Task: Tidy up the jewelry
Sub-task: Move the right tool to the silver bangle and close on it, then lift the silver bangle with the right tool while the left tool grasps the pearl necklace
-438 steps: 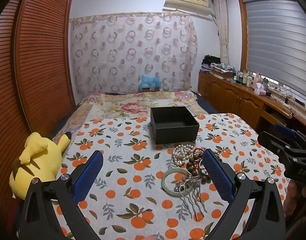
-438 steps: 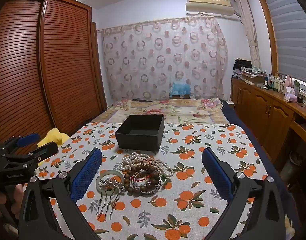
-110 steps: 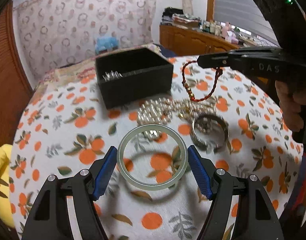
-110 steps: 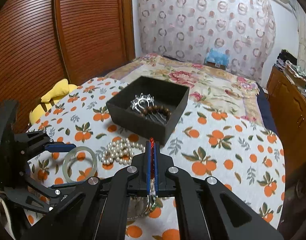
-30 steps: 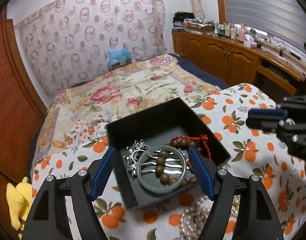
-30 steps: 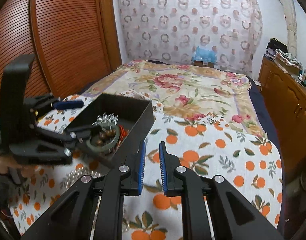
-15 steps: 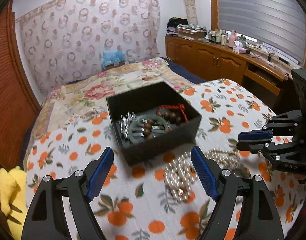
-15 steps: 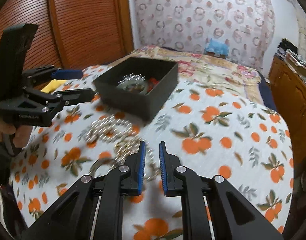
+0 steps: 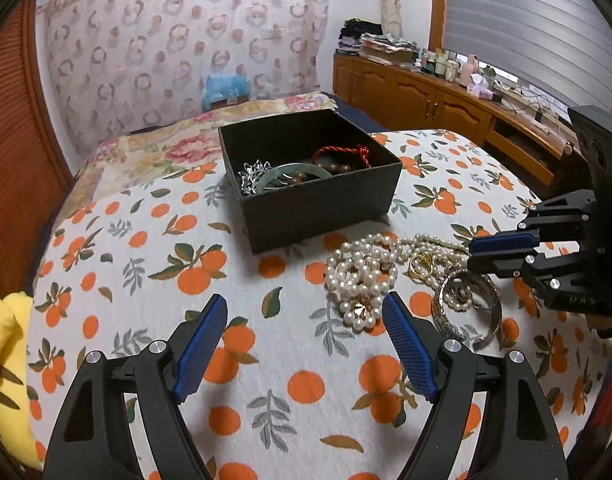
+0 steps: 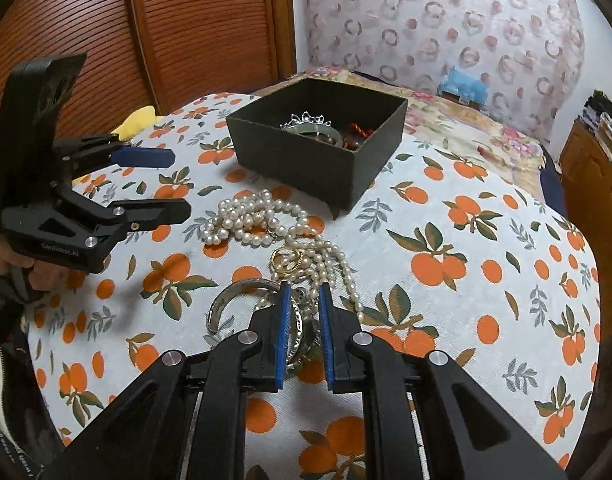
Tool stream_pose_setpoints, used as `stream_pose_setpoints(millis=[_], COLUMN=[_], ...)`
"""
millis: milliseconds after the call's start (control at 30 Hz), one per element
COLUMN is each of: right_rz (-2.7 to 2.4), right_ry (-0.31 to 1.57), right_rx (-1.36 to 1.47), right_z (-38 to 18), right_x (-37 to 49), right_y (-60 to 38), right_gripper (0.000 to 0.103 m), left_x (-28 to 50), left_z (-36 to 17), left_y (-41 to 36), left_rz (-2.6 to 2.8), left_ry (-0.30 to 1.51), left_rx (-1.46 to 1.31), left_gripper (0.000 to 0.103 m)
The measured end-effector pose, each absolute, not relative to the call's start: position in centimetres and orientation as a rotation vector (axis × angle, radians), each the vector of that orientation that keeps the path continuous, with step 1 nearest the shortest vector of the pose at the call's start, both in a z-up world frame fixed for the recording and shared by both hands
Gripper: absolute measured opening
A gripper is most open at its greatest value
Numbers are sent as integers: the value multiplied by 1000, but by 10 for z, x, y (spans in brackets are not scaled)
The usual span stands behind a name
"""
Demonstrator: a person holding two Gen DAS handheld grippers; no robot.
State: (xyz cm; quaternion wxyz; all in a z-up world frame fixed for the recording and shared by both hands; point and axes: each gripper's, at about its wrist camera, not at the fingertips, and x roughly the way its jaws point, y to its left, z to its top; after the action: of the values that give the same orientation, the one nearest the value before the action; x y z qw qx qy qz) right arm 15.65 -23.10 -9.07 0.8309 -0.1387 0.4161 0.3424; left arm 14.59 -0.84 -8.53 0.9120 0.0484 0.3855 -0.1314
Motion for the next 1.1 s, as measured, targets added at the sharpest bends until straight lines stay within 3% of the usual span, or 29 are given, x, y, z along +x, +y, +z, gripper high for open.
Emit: stream_pose_setpoints(millis=[233,300,400,1100], right_rz=[740,750,741,592], right_ry=[904,909,906,851], right_rx=[-364,-364,-364,-385], right_z=[-96,-96,-94,-67], right_x=[156,157,158,185], right_y=[-222,-224,-228,-266], right_gripper=[15,6,4,4], left_x=[143,142,142,141], left_z=[-86,-85,-82,-75], left_y=[-5,-3,0,-1], left_rz=[-270,-268,-263,-259], left_ry=[797,793,785,769], left_rx=[80,77,68,62], left_gripper=[77,77,76,77])
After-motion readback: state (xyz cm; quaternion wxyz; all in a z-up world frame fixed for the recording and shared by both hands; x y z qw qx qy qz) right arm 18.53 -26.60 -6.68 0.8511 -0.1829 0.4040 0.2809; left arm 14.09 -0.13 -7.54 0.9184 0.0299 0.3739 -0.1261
